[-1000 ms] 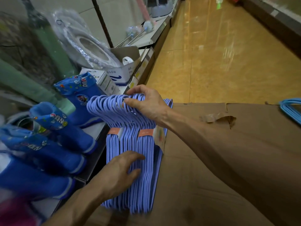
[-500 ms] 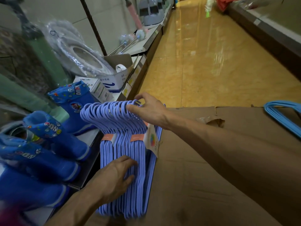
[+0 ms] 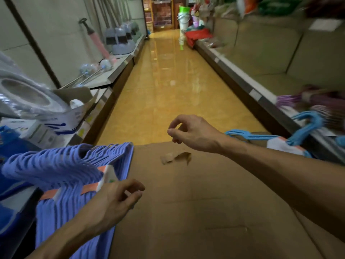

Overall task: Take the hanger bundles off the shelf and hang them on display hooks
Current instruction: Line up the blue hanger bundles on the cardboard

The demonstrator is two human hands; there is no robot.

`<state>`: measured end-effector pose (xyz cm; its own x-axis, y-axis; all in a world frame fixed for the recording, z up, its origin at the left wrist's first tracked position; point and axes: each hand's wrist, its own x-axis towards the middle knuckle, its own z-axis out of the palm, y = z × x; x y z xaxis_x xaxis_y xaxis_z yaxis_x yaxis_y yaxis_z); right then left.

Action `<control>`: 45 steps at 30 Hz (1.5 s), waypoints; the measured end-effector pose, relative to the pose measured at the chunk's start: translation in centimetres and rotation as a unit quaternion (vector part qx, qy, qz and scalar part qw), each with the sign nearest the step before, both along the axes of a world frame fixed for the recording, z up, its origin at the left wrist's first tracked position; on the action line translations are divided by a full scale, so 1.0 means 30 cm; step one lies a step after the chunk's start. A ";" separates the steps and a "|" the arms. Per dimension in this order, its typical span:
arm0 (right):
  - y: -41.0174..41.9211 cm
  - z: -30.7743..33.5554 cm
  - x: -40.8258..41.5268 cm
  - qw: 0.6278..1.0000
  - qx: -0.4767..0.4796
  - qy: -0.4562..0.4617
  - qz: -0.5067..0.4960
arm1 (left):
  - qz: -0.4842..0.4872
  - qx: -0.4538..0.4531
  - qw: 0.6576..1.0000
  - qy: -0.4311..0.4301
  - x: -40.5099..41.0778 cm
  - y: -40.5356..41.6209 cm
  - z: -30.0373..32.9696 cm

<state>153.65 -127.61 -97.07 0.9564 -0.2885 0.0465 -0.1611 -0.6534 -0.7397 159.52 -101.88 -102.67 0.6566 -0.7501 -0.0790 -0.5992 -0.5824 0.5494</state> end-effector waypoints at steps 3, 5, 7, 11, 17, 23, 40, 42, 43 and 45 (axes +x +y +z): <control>-0.111 0.044 -0.119 0.999 -0.025 -0.007 -0.037 | -0.024 -0.016 0.999 0.033 -0.038 -0.138 0.022; -0.180 0.071 -0.201 0.997 -0.036 -0.014 -0.064 | -0.043 -0.018 0.997 0.058 -0.064 -0.235 0.041; -0.245 0.101 -0.288 0.995 -0.051 -0.019 -0.089 | -0.057 -0.045 0.992 0.100 -0.092 -0.330 0.052; -0.356 0.142 -0.477 0.986 -0.077 -0.030 -0.146 | -0.095 -0.078 0.983 0.135 -0.178 -0.496 0.059; -0.467 0.164 -0.753 0.964 -0.091 -0.041 -0.248 | -0.143 -0.081 0.971 0.175 -0.313 -0.627 0.064; -0.514 0.196 -0.974 0.938 -0.073 -0.061 -0.334 | -0.159 -0.086 0.962 0.205 -0.420 -0.718 0.097; -0.501 0.018 -1.314 0.772 0.387 -0.099 -0.494 | -0.231 -0.104 0.953 0.167 -0.697 -1.247 0.247; -0.514 -0.020 -1.295 0.713 0.471 -0.138 -0.500 | -0.214 -0.092 0.956 0.180 -0.714 -1.278 0.229; -0.525 -0.035 -1.285 0.683 0.507 -0.163 -0.500 | -0.204 -0.091 0.957 0.186 -0.717 -1.291 0.218; -0.548 -0.051 -1.264 0.633 0.557 -0.211 -0.494 | -0.182 -0.090 0.957 0.208 -0.719 -1.310 0.200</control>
<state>115.72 -144.05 -98.61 0.2527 -0.8151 -0.5213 0.2806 0.5774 -0.7667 137.96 -141.18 -96.67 0.2892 -0.9490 -0.1255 -0.4524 -0.2510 0.8557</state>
